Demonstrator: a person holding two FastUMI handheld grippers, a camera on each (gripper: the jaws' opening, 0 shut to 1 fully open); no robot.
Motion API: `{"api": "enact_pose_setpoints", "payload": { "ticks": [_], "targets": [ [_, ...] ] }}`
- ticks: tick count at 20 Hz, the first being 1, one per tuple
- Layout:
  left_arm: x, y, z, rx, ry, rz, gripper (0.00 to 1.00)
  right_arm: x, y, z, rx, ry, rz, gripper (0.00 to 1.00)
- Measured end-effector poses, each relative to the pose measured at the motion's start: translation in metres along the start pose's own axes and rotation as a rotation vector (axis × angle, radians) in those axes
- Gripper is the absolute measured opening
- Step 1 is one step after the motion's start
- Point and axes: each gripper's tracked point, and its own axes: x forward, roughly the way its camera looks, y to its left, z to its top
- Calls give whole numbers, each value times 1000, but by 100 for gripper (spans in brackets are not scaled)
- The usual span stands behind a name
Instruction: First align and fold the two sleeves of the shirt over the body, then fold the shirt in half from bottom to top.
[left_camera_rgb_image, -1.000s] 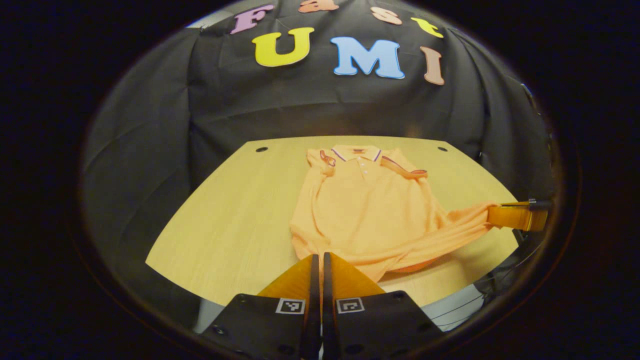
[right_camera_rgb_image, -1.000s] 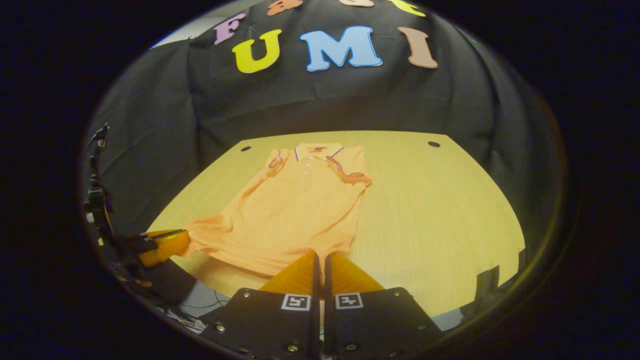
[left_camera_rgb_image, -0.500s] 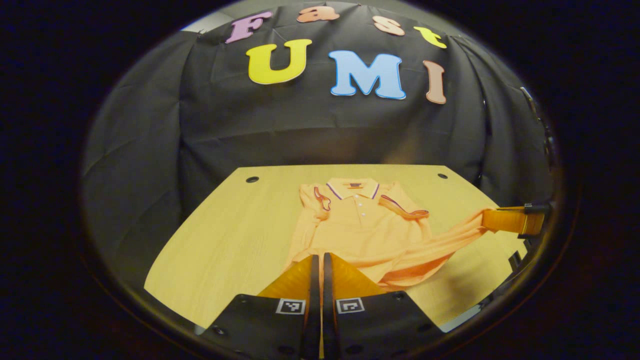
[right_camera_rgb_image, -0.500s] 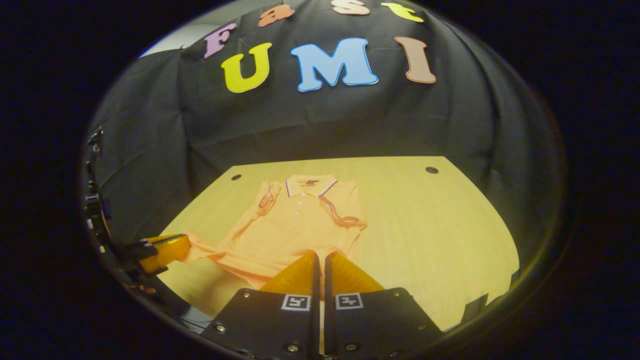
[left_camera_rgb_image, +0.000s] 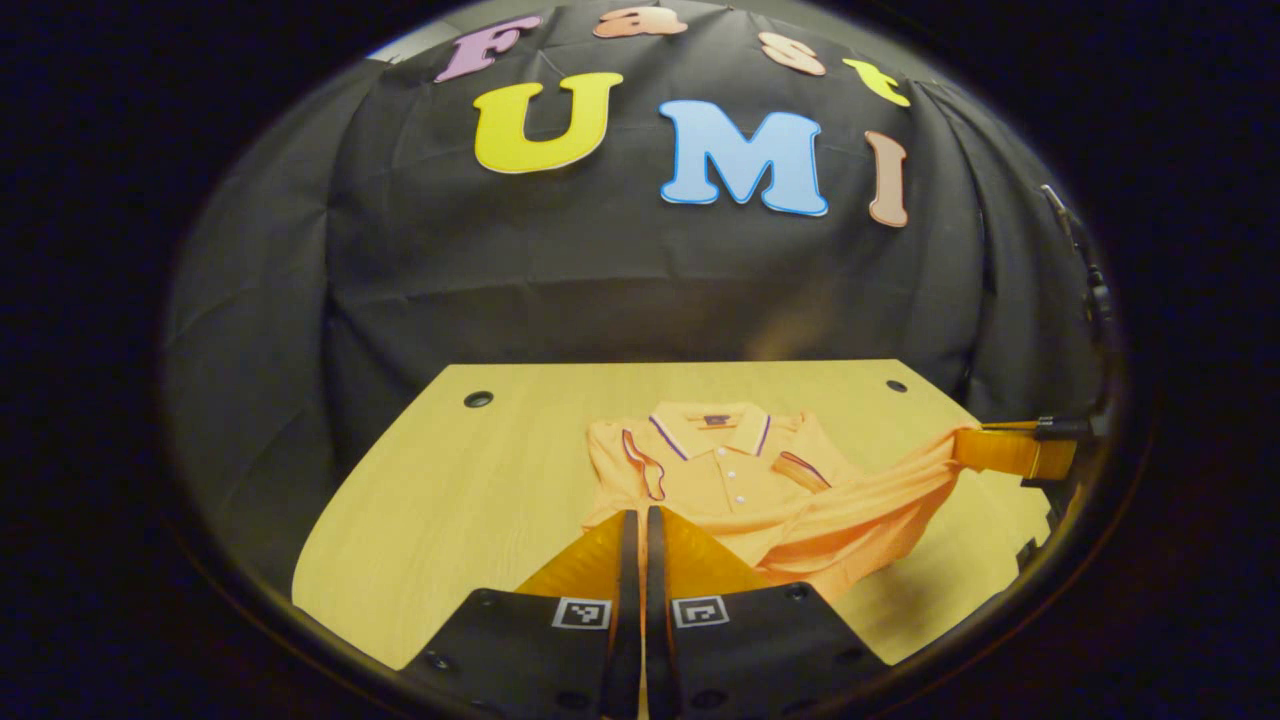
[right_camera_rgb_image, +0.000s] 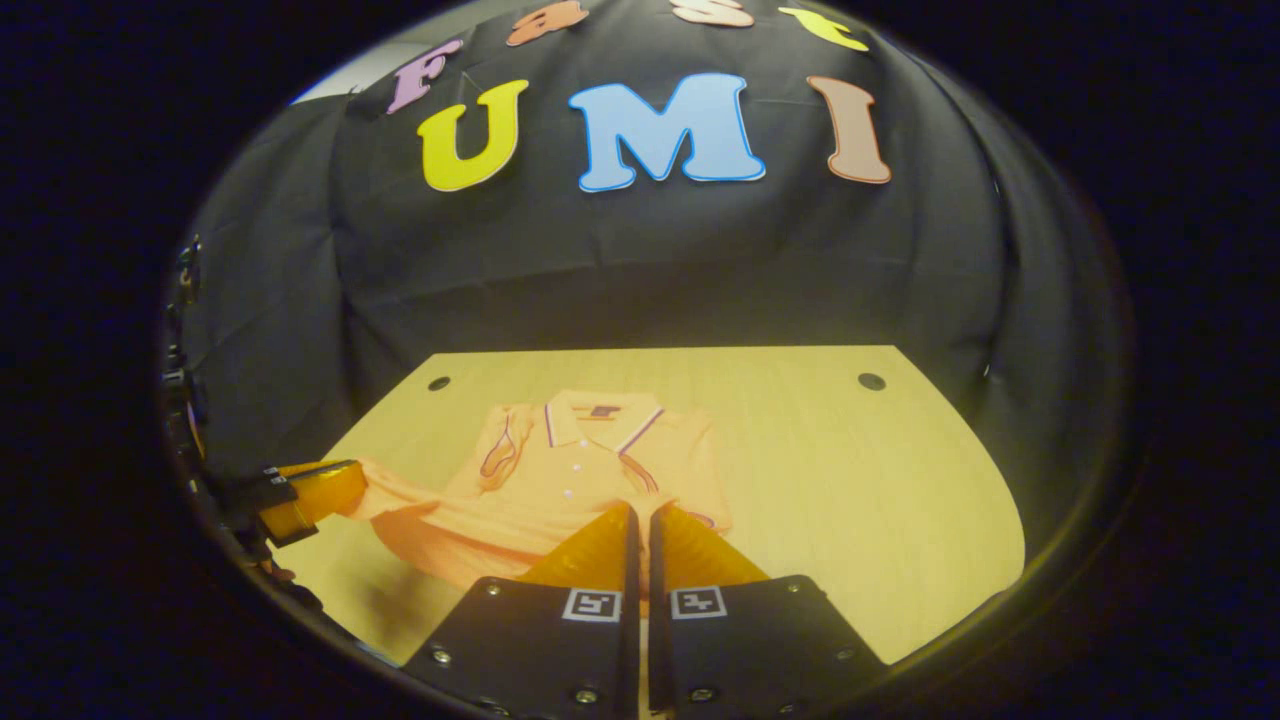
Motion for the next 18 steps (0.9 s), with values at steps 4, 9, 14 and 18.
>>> {"api": "enact_pose_setpoints", "payload": {
  "ticks": [4,9,14,18],
  "targets": [
    [44,3,26,7,4,-22,8,35,-5,28,0,-7,-36,4],
    [108,7,58,23,-15,-57,8,84,-15,50,9,2,-93,4],
    [163,9,79,53,-44,-86,8,123,-25,74,49,-6,-150,4],
    [200,10,93,57,-81,-91,9,153,-32,83,69,-6,-180,4]
  ]
}}
